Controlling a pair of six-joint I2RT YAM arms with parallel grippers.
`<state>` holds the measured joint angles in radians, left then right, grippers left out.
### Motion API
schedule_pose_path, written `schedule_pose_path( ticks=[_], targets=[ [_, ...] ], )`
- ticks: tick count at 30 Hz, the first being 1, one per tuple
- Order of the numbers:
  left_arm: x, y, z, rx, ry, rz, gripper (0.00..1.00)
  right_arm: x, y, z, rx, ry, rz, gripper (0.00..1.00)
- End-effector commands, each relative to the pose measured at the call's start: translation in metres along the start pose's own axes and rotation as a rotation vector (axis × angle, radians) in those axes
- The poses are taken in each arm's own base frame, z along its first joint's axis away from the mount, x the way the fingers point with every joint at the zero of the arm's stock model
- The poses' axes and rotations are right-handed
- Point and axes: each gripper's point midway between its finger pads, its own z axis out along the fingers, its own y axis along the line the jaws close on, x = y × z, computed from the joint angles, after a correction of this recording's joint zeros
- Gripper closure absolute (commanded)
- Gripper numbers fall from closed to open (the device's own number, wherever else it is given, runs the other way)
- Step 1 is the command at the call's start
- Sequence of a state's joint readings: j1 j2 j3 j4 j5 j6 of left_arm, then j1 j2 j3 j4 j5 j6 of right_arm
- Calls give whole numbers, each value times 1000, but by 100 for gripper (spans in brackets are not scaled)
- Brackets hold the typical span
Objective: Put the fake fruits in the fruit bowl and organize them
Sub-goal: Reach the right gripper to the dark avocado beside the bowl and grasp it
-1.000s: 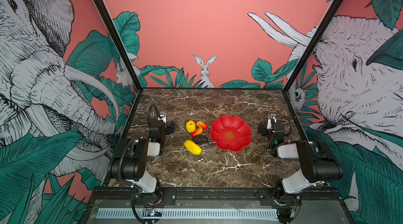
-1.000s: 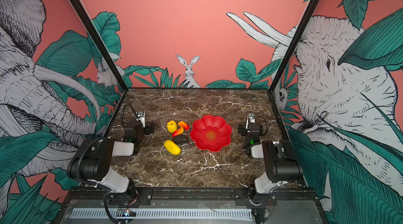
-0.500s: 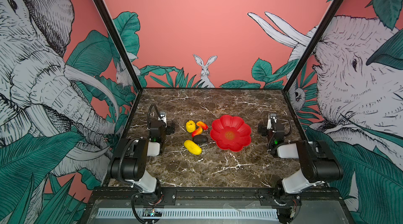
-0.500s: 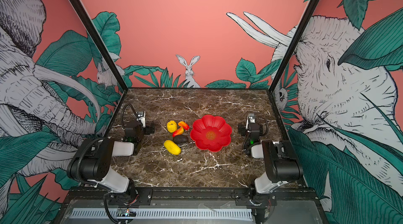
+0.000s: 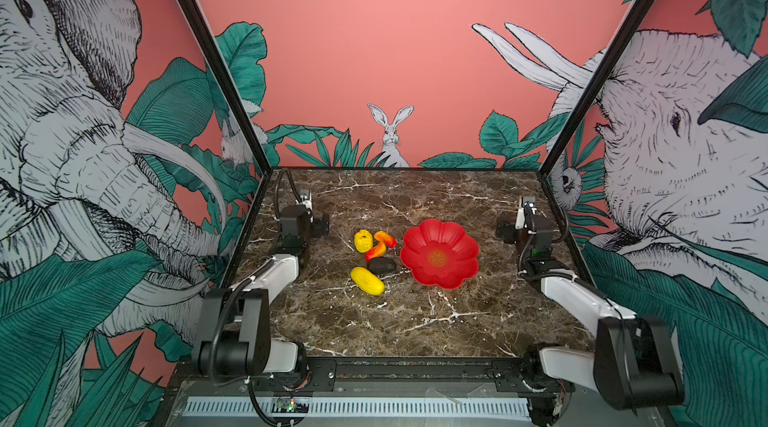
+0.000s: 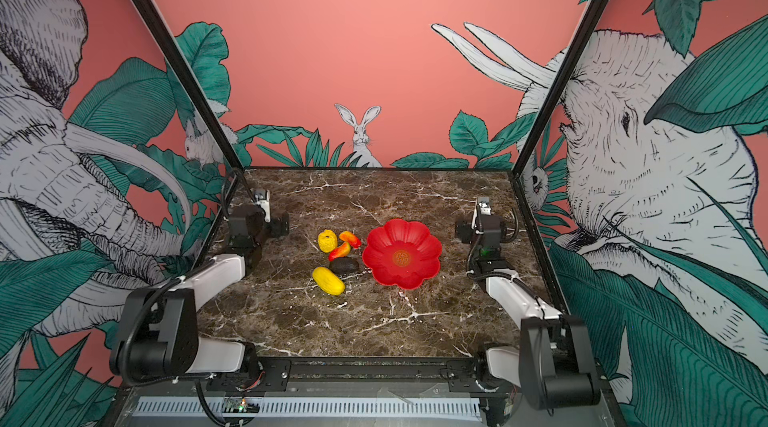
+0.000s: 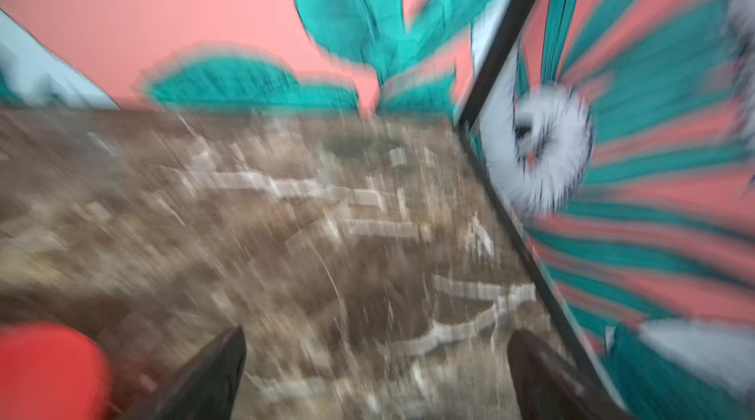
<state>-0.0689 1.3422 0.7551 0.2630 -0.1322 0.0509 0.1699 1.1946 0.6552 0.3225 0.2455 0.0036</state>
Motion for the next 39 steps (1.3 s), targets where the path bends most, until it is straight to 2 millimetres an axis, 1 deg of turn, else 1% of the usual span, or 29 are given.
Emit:
schedule_pose_path(
  ticks=[1, 3, 4, 5, 6, 8, 10, 11, 12, 13, 15, 17, 20, 22, 24, 26, 28, 30, 32, 34, 36, 39],
  targets=[
    [9, -7, -33, 53, 177, -32, 0, 3, 46, -24, -113, 128, -145, 1],
    [-3, -14, -49, 104, 196, -27, 0, -4, 82, -32, -226, 182, -151, 1],
    [-9, -17, -56, 126, 199, -18, 0, -5, 96, -33, -272, 202, -157, 1],
    [-14, -20, -65, 157, 200, -4, 0, -6, 119, -37, -343, 235, -180, 1],
    [-20, -23, -75, 185, 196, 12, 0, -6, 138, -40, -399, 255, -209, 1],
    [-32, -27, -96, 230, 172, 42, 0, -15, 180, -51, -522, 272, -284, 1],
    [-38, -32, -117, 285, 166, 78, 0, -21, 218, -63, -646, 296, -348, 1],
    [-41, -35, -128, 312, 157, 97, 0, -21, 237, -70, -711, 310, -386, 1],
    [-41, -38, -139, 342, 153, 112, 0, -28, 255, -77, -770, 304, -420, 1],
    [-41, -42, -146, 370, 146, 127, 0, -29, 268, -84, -819, 305, -450, 1],
    [-42, -46, -160, 394, 113, 133, 0, -16, 297, -97, -928, 320, -548, 1],
    [-43, -55, -174, 448, 52, 118, 0, -6, 317, -106, -1015, 330, -610, 1],
    [-40, -53, -188, 449, 34, 87, 0, 13, 337, -113, -1122, 378, -657, 6],
    [-37, -50, -200, 446, 73, 74, 0, 27, 344, -116, -1142, 423, -700, 10],
    [-39, -45, -216, 432, 90, 72, 0, 41, 350, -120, -1159, 462, -746, 15],
    [-43, -37, -230, 402, 82, 86, 0, 56, 355, -123, -1173, 488, -780, 17],
    [-43, -33, -240, 390, 94, 121, 0, 68, 359, -123, -1186, 505, -791, 20],
    [-36, -29, -242, 357, 120, 144, 0, 78, 365, -122, -1203, 515, -788, 24],
    [-29, -31, -241, 367, 137, 148, 0, 84, 371, -120, -1219, 519, -782, 28],
    [-23, -30, -236, 355, 134, 148, 0, 87, 379, -122, -1239, 516, -780, 32],
    [-18, -31, -232, 350, 129, 145, 0, 91, 385, -122, -1255, 520, -781, 38],
    [-13, -36, -227, 371, 147, 149, 0, 100, 392, -122, -1268, 537, -788, 40]
  ],
)
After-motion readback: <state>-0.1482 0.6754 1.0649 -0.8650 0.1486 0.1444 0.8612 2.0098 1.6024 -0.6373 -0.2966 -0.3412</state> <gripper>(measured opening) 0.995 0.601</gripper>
